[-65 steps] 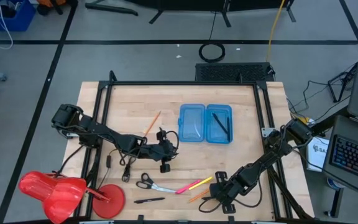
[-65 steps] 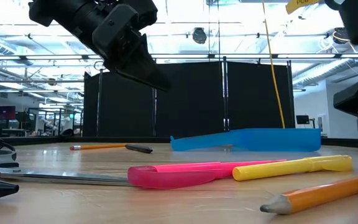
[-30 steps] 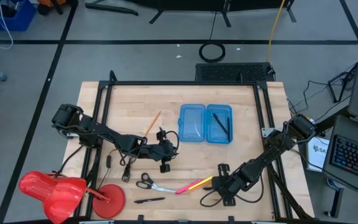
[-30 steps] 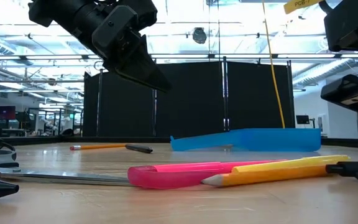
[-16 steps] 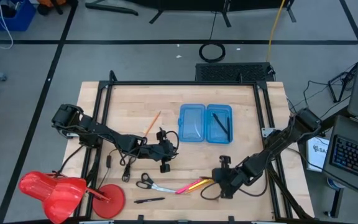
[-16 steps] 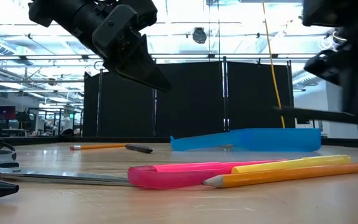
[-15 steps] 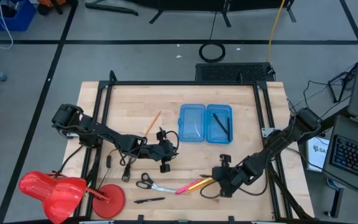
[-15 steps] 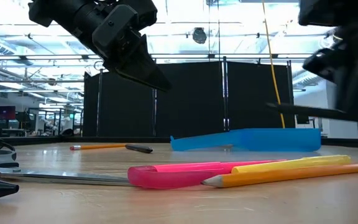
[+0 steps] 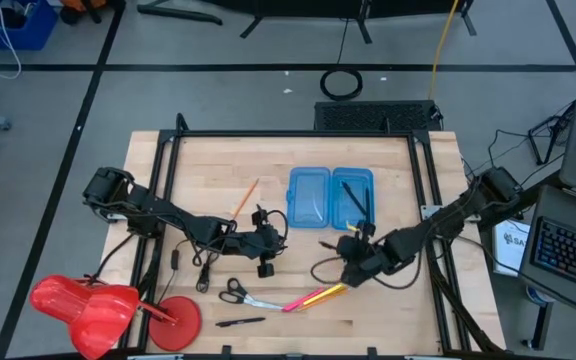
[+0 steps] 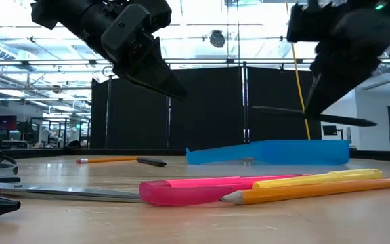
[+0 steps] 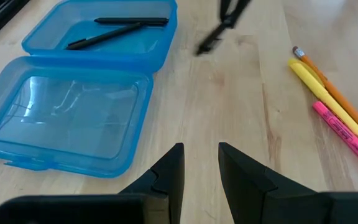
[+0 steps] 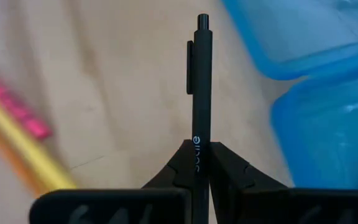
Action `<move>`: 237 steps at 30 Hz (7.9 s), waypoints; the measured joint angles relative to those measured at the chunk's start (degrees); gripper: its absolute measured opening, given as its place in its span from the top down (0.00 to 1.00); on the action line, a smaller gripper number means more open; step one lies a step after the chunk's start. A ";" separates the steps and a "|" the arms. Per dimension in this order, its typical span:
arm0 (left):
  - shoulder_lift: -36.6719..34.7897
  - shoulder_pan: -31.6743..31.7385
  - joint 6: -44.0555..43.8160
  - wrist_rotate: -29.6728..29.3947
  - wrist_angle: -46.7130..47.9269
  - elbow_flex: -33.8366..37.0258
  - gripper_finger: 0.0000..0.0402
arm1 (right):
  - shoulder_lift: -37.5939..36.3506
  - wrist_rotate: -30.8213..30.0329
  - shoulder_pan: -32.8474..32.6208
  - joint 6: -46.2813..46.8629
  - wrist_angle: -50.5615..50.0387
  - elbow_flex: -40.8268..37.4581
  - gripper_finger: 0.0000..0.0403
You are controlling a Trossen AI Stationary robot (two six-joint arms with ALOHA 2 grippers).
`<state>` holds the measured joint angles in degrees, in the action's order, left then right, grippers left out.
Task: Pick & place school supplies into a supply box
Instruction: Put the black pen into the blue supply box
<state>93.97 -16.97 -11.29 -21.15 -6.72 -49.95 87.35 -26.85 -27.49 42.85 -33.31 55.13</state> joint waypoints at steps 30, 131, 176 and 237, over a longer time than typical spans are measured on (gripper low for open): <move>-0.04 0.00 -1.29 0.02 -0.96 0.00 0.74 | -20.02 10.36 36.96 4.37 9.54 -16.96 0.97; -5.15 -2.12 10.30 6.46 -30.94 14.14 0.74 | 4.00 23.84 29.76 -16.98 58.79 -12.42 0.89; -26.18 -3.04 10.99 7.48 -44.24 35.66 0.74 | 34.40 24.09 29.38 -23.66 34.89 25.11 0.64; -26.18 -3.04 10.82 7.54 -44.04 35.67 0.74 | 38.14 27.15 29.78 -22.51 35.27 25.11 0.96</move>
<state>67.79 -20.01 -0.47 -13.61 -50.76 -14.28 125.49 0.30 2.29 20.34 1.96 80.25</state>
